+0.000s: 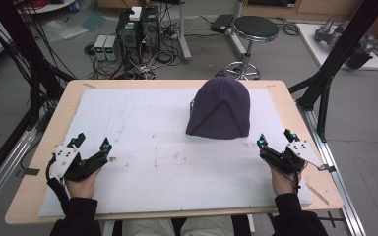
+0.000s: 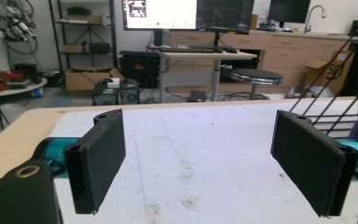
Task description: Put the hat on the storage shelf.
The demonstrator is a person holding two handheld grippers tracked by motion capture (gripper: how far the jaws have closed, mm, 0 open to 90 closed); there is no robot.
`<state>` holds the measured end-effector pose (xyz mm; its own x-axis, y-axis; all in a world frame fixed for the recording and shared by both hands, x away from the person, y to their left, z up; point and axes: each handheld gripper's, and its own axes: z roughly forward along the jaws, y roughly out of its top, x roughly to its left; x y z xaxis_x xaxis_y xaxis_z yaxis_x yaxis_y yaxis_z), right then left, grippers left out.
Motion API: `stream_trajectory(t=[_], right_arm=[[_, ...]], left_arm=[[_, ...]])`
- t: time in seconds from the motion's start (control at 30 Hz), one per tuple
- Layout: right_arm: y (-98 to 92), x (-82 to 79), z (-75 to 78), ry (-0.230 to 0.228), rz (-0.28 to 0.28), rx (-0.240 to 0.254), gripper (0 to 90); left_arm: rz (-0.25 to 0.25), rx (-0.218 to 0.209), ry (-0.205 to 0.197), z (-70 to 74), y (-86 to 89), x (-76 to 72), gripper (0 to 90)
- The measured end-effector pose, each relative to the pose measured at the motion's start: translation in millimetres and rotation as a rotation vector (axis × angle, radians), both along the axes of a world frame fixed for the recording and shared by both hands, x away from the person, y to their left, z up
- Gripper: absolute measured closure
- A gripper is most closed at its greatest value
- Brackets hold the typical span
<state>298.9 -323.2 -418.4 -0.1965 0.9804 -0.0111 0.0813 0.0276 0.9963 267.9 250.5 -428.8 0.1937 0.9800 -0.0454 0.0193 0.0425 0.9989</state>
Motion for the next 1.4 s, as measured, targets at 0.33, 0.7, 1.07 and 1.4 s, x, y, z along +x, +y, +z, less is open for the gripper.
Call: stream_trajectory(t=[0.33,0.7,1.07,1.4], right_arm=[[-4.7,2.7,-6.6,0.04,-0.007,0.045,11.7],[-10.6,2.0,-7.6,0.049,-0.005,0.082,11.7],[-5.0,2.7,-8.5,0.071,0.026,0.052,11.7],[-3.6,2.0,-9.4,0.082,0.039,0.049,11.8]], left_arm=[[0.022,0.024,0.012,-6.5,4.8,-2.7,18.2],[0.031,0.009,0.018,-8.9,6.6,-2.7,18.1],[0.024,0.006,0.018,-9.3,6.1,-3.1,18.4],[0.017,0.003,0.017,-10.4,5.9,-7.0,18.7]])
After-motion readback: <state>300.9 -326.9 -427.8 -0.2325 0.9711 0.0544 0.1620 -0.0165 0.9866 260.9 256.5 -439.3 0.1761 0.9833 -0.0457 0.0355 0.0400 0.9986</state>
